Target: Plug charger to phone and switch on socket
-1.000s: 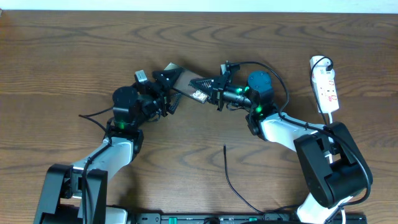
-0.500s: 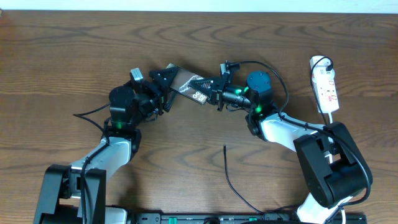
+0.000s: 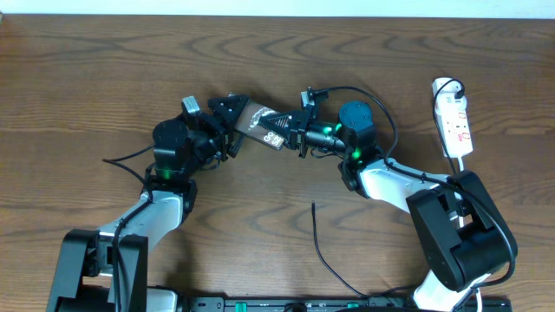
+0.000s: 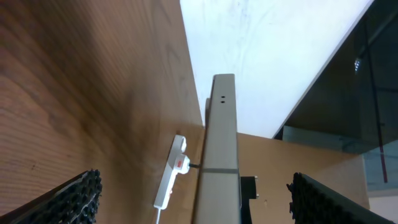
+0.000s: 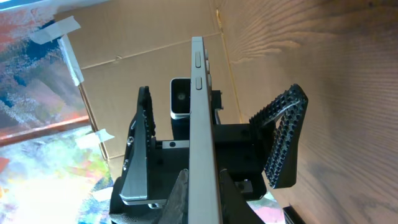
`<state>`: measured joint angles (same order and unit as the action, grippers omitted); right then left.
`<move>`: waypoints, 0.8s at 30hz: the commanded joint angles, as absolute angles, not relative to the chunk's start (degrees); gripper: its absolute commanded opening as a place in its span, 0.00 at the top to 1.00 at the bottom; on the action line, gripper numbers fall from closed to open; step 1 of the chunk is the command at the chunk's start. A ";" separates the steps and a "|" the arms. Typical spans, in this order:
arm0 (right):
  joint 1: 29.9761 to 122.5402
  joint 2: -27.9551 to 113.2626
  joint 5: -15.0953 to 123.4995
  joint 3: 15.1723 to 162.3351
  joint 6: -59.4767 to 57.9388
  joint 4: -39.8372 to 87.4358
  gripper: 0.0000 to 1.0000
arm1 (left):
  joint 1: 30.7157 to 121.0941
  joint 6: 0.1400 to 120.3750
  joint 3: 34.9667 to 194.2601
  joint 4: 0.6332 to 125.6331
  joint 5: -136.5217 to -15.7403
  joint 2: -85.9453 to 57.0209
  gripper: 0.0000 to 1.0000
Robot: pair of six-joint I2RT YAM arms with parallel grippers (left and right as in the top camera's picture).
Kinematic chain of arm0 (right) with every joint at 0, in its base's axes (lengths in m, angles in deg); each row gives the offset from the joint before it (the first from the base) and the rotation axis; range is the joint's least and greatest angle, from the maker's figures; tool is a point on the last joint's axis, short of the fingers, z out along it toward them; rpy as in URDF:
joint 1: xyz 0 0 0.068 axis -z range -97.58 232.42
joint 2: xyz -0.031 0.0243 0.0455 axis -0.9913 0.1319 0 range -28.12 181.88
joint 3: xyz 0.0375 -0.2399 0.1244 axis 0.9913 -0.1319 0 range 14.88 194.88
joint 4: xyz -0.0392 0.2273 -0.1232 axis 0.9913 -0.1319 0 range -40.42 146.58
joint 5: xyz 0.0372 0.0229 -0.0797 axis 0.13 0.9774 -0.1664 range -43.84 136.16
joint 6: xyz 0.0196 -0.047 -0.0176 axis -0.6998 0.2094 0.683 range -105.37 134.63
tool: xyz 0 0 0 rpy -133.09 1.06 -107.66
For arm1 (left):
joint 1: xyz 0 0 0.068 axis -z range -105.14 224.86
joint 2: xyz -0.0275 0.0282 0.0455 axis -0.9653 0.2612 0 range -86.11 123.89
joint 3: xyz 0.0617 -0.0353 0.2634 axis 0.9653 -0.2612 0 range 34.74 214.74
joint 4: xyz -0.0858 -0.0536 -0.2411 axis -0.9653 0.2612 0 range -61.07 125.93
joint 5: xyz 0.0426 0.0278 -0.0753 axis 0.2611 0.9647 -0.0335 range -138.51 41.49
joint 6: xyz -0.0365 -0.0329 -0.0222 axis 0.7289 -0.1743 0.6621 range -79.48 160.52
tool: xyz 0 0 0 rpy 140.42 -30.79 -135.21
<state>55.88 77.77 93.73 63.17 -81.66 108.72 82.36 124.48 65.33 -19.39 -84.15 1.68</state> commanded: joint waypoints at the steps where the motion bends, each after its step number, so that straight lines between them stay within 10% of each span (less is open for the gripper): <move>1: 55.50 77.66 94.10 64.15 -80.48 109.51 0.99 | 82.10 124.16 65.17 -19.56 -83.82 1.05 0.06; 24: 55.31 77.66 94.08 64.15 -80.48 109.51 0.99 | 82.10 124.86 65.17 -19.63 -82.29 1.05 0.58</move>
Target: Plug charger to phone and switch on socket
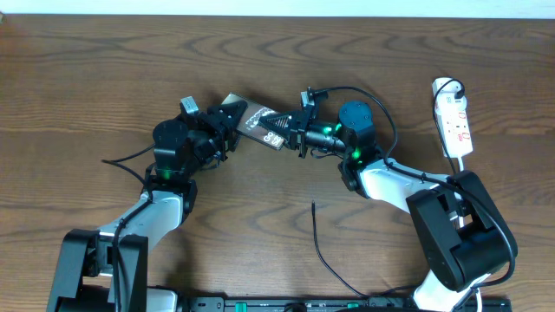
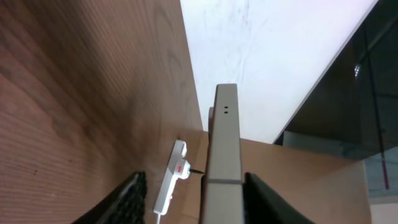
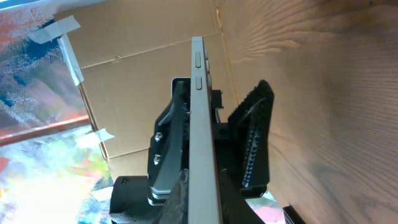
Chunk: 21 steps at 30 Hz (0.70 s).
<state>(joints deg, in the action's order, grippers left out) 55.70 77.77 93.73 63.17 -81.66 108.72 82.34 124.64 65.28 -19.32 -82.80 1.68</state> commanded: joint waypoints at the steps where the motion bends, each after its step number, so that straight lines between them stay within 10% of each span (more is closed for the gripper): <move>1: 55.31 77.66 94.08 64.15 -80.48 109.51 0.99 | 82.10 124.94 65.17 -19.65 -82.29 1.02 0.63; 21: 53.82 77.66 92.13 64.15 -80.48 109.51 0.99 | 82.10 125.27 65.17 -19.85 -82.32 1.05 0.92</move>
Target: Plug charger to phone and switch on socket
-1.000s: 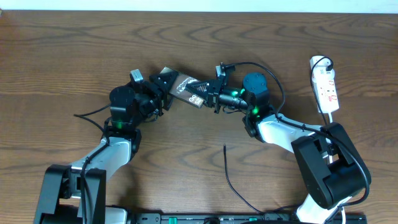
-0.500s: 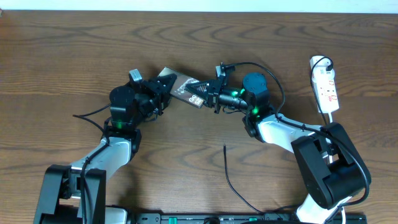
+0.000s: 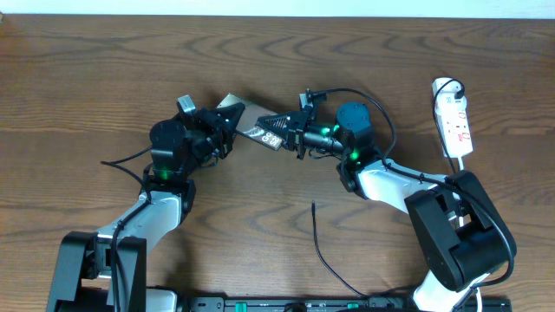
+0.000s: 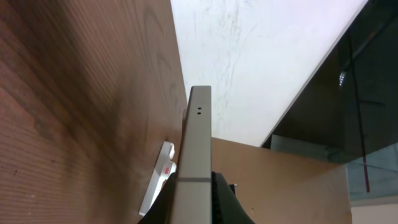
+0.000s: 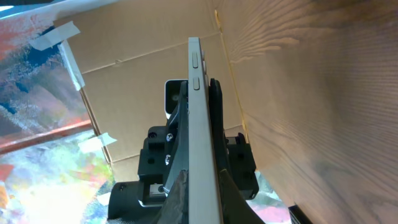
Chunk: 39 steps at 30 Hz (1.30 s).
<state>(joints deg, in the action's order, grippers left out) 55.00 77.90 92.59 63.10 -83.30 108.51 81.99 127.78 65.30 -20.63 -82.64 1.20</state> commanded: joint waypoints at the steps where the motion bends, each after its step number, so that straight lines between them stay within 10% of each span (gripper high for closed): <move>1: 53.82 77.66 92.13 64.15 -80.52 109.51 0.99 | 82.10 125.27 65.17 -19.85 -82.32 1.02 0.92; 30: 52.60 77.66 91.76 64.15 -83.98 109.51 0.96 | 82.10 125.29 65.17 -21.35 -82.29 1.02 0.92; 34: 52.82 77.66 91.76 64.15 -82.27 109.49 0.74 | 81.77 125.27 65.17 -21.35 -82.32 1.05 0.93; 36: 52.86 77.66 91.81 64.15 -81.90 109.51 0.30 | 81.21 125.27 65.17 -21.35 -82.32 1.02 0.93; 39: 52.86 77.66 91.94 64.15 -81.05 109.53 0.01 | 80.64 125.27 65.17 -21.35 -82.36 1.05 0.93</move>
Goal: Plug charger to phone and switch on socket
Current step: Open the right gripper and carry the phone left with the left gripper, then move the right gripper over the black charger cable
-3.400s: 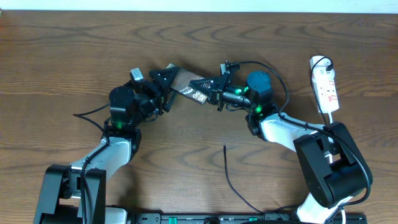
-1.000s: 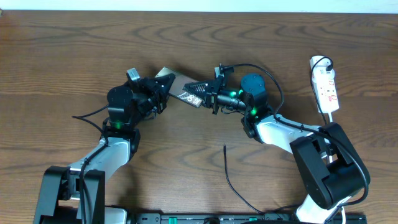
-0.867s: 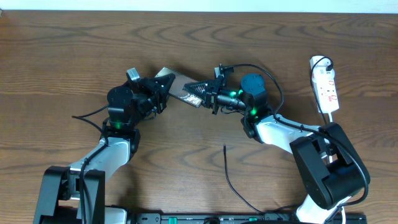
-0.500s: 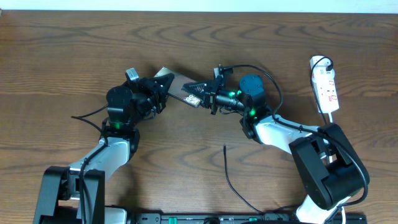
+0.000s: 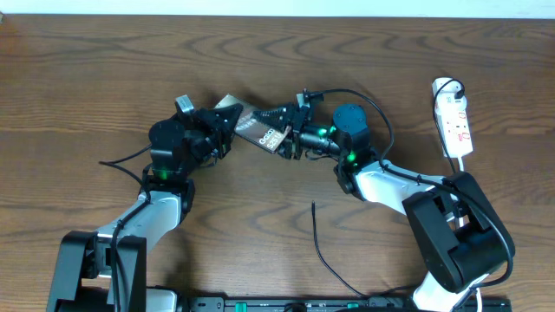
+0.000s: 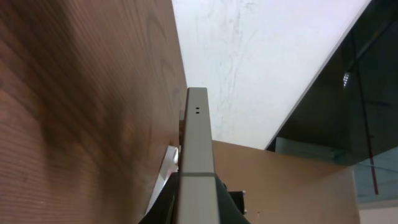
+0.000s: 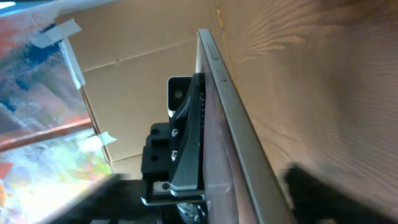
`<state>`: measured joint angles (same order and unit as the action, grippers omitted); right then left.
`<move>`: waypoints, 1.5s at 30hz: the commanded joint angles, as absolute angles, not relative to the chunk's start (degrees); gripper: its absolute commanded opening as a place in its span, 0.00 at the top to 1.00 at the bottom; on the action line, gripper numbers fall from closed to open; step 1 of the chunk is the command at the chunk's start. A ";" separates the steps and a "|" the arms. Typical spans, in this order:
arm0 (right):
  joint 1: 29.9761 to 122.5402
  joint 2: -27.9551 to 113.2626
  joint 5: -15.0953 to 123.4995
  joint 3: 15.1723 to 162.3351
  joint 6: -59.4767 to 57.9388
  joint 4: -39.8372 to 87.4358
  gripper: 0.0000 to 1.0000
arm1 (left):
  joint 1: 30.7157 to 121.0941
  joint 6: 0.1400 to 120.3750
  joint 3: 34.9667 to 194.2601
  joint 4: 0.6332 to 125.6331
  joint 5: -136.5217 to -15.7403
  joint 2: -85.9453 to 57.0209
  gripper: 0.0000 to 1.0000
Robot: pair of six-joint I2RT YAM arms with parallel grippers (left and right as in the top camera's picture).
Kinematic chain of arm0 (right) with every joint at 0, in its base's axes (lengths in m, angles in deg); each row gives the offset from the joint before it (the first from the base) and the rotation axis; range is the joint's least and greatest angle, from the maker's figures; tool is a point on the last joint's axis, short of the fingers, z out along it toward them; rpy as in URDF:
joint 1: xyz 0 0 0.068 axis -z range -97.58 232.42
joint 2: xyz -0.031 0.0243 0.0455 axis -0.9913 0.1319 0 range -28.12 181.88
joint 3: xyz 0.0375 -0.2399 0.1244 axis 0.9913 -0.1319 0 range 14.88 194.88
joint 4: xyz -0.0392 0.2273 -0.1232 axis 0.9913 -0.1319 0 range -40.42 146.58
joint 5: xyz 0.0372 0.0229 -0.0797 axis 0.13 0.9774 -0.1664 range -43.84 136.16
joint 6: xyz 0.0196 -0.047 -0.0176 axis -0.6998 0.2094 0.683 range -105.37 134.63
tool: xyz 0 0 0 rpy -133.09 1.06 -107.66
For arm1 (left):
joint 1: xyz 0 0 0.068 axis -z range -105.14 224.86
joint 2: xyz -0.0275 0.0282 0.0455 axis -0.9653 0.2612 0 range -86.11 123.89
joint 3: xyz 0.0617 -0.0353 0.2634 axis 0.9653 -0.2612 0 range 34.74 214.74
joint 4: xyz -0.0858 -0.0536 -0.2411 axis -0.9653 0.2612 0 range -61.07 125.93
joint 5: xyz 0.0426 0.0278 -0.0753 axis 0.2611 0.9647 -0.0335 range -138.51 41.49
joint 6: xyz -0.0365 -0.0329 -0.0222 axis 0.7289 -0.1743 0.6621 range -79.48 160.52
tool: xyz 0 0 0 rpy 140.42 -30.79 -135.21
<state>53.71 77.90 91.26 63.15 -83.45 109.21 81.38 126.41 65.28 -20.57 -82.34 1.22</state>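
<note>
The phone (image 5: 254, 129) is held off the table between both arms, seen edge-on in the left wrist view (image 6: 196, 137). My left gripper (image 5: 227, 122) is shut on its left end, dark fingers (image 6: 166, 208) pressing both faces. My right gripper (image 5: 283, 131) stands open around the phone's right end, with its blurred fingers (image 7: 333, 193) spread well apart from the phone (image 7: 231, 121). The black charger cable (image 5: 316, 227) lies loose on the table, its free end near the middle front. The white power strip (image 5: 453, 115) lies at the far right.
The wooden table (image 5: 87, 78) carries both arm bases along its front edge. A black cable loops over the right arm's wrist. A cardboard wall and a white wall stand behind the table in the wrist views.
My right gripper has opened and let go of the phone, which now sits tilted between its spread fingers. The left gripper stays shut on the phone's other end.
First my right gripper held the phone while the left stood wide open around its other end. Then the left fingers were nearer the phone, then shut on it. Now only the left holds it, the right being open.
</note>
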 commanded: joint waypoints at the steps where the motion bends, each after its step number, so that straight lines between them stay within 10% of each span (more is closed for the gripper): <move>1: 52.93 77.66 91.94 64.15 -80.81 109.56 0.01 | 80.59 125.27 65.17 -21.35 -82.34 1.05 0.92; 14: 58.04 77.66 97.69 64.15 -73.71 109.49 0.01 | 74.43 126.78 65.17 -30.62 -90.47 1.02 0.93; 32: 67.22 77.64 115.87 64.28 -44.57 109.95 0.01 | 56.88 104.70 65.19 -35.74 -137.59 1.05 0.93; 45: 64.86 77.64 125.60 71.63 -48.57 109.01 0.01 | 54.23 94.93 65.06 -36.35 -138.64 1.05 0.93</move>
